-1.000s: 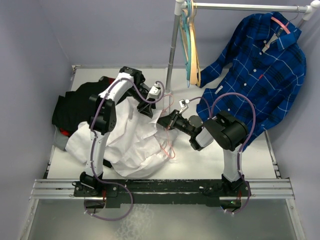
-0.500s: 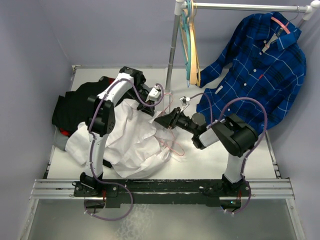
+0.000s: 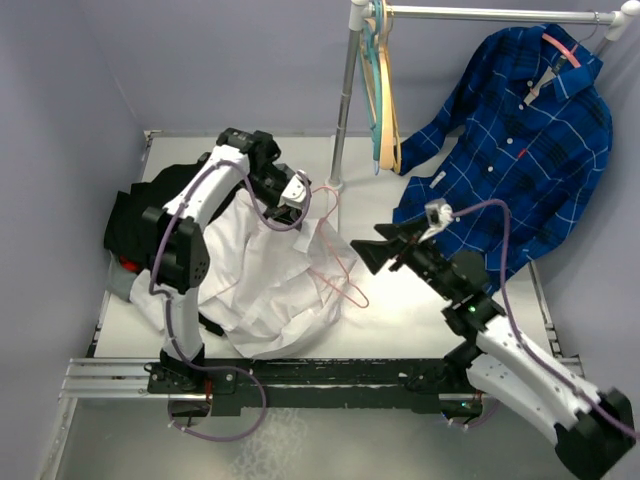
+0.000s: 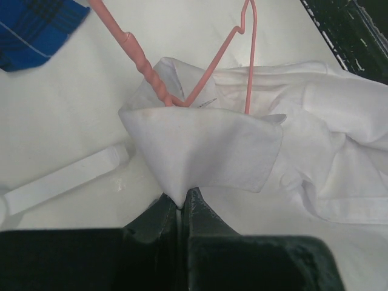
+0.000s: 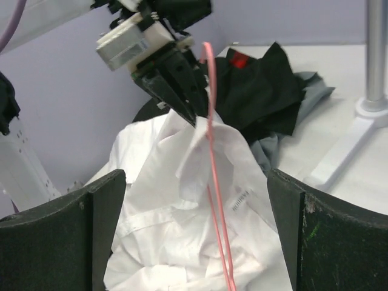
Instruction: Place the shirt on the hanger
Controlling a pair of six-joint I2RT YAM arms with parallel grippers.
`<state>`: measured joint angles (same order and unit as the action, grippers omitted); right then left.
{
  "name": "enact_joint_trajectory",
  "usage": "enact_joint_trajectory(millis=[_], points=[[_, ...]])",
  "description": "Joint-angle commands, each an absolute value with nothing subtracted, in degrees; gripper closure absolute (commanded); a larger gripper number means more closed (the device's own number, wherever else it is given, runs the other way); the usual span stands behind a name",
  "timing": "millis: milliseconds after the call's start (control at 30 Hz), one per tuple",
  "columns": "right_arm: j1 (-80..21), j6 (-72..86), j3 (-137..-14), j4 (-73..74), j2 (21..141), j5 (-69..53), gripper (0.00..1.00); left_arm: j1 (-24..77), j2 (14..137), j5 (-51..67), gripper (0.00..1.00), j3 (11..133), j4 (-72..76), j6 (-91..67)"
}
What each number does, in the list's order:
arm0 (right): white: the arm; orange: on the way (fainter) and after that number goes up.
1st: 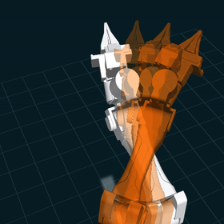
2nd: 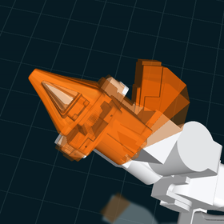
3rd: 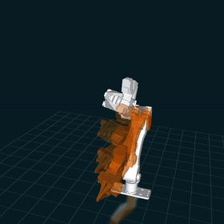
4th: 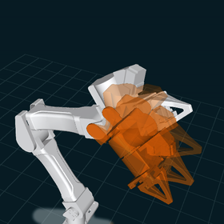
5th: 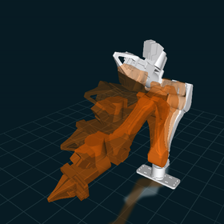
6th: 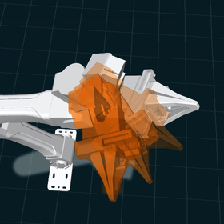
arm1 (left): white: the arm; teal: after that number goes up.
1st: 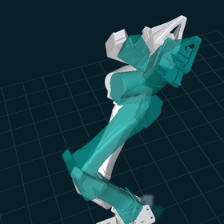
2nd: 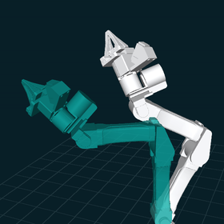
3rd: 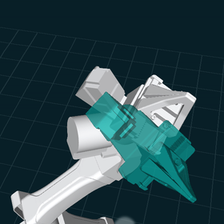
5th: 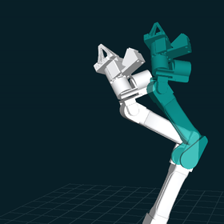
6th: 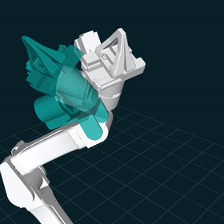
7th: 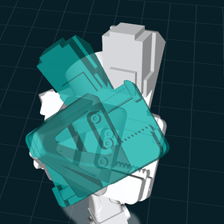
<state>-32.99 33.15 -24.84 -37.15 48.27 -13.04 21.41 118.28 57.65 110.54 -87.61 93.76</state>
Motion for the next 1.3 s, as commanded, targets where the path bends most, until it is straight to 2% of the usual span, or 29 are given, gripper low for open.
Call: enact_joint_trajectory(millis=[0,100,267,600,967,1267], points=[[-33.00,33.72,-24.63,-9.65,35.30,-5.85,0.01,21.60,108.21,61.09,1.00,109.41,-88.68,96.89],[-32.98,38.14,-22.71,-5.55,33.12,-5.28,0.12,21.55,104.05,62.43,1.00,109.23,-88.68,96.48],[-33.05,43.41,-21.58,-8.47,36.09,-4.80,0.20,21.99,98.39,63.63,1.00,108.56,-88.68,95.65],[-33.11,43.74,-32.65,-10.78,46.93,-6.50,0.24,22.88,93.87,62.50,1.00,106.87,-88.67,94.31],[-33.14,45.19,-31.29,-11.18,42.76,-9.67,0.22,22.90,93.97,60.80,1.00,106.42,-88.68,94.99],[-34.19,45.67,-29.14,-17.48,47.29,-13.05,0.25,22.87,93.68,60.74,1.00,106.53,-88.60,94.20]])
